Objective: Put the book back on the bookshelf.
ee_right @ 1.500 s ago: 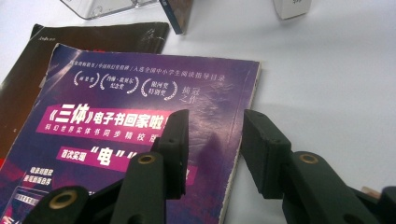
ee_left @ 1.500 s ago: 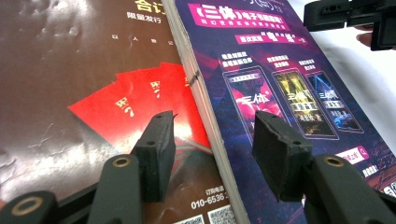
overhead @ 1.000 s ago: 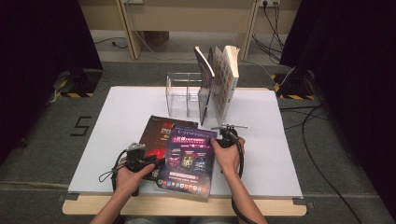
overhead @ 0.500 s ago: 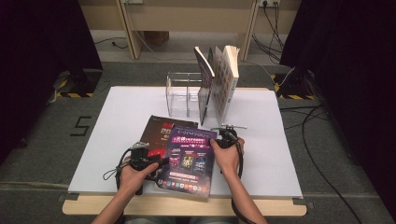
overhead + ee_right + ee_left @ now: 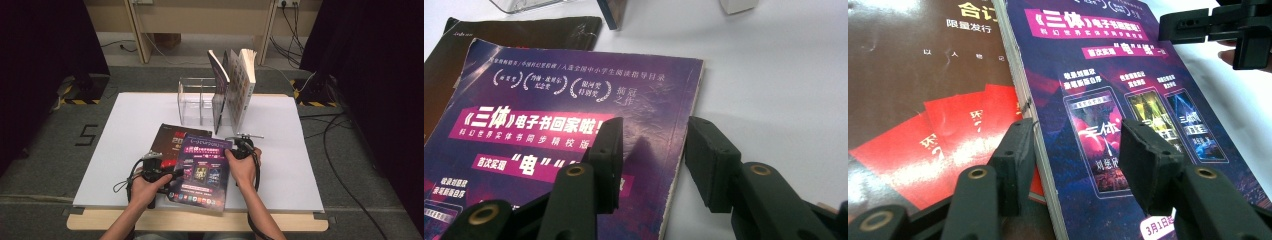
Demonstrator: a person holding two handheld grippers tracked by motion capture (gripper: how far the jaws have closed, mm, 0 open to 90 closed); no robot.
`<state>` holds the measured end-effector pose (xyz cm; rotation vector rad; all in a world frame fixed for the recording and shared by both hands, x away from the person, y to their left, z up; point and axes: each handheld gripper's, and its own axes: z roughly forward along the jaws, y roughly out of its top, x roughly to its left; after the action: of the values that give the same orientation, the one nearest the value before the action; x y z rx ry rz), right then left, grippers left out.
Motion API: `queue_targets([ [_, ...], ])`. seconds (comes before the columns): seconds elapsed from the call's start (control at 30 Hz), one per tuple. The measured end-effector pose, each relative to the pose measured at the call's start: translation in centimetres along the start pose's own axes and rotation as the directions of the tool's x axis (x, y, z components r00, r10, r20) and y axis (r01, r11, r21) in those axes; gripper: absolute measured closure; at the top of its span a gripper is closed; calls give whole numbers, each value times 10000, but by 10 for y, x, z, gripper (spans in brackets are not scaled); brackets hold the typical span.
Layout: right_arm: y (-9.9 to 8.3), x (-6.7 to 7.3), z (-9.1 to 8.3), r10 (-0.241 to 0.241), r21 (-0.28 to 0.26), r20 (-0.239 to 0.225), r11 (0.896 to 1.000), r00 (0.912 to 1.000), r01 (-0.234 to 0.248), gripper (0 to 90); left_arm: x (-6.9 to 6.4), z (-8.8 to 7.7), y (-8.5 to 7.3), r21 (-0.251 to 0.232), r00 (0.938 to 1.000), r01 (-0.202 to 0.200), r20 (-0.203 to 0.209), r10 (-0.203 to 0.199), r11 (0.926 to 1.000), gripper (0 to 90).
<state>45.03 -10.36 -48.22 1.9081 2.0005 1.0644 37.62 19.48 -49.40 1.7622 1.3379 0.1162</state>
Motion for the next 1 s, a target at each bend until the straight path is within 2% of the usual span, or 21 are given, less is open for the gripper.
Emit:
queue_targets([
  [0.13,1,0,0,111,79,26,9999,9999,-112,615,0,-1,0,43,9999,56,-119,-55,10000,538],
  [0.23,1,0,0,78,100,103,9999,9999,-79,643,-1,-2,-1,235,9996,245,158,-248,9994,560],
  [0.33,1,0,0,66,112,148,9999,9999,-68,656,-5,-3,-3,338,9997,141,173,-147,9993,560],
  [0.5,0,0,-1,84,142,147,9999,9999,-86,662,-5,-2,-2,365,9994,288,204,-295,9989,537],
  [0.6,5,-4,-1,213,405,-108,9990,9997,-209,652,-6,-1,-1,327,9994,263,197,-269,9991,515],
  [0.8,19,-10,7,-420,-68,68,9991,9991,420,579,-6,-1,-2,310,9995,242,195,-248,9992,503],
  [0.9,26,-13,11,-473,-184,-164,9987,9987,470,574,-7,-1,-2,330,9997,192,159,-197,9993,500],
  [0.93,28,-13,12,-352,-137,-295,9993,9989,348,574,-7,-1,-1,336,9997,194,151,-199,9992,500],
  [1.0,31,-12,15,-563,-141,-260,9983,9981,559,574,-7,-1,-1,347,9997,187,147,-193,9992,499],
])
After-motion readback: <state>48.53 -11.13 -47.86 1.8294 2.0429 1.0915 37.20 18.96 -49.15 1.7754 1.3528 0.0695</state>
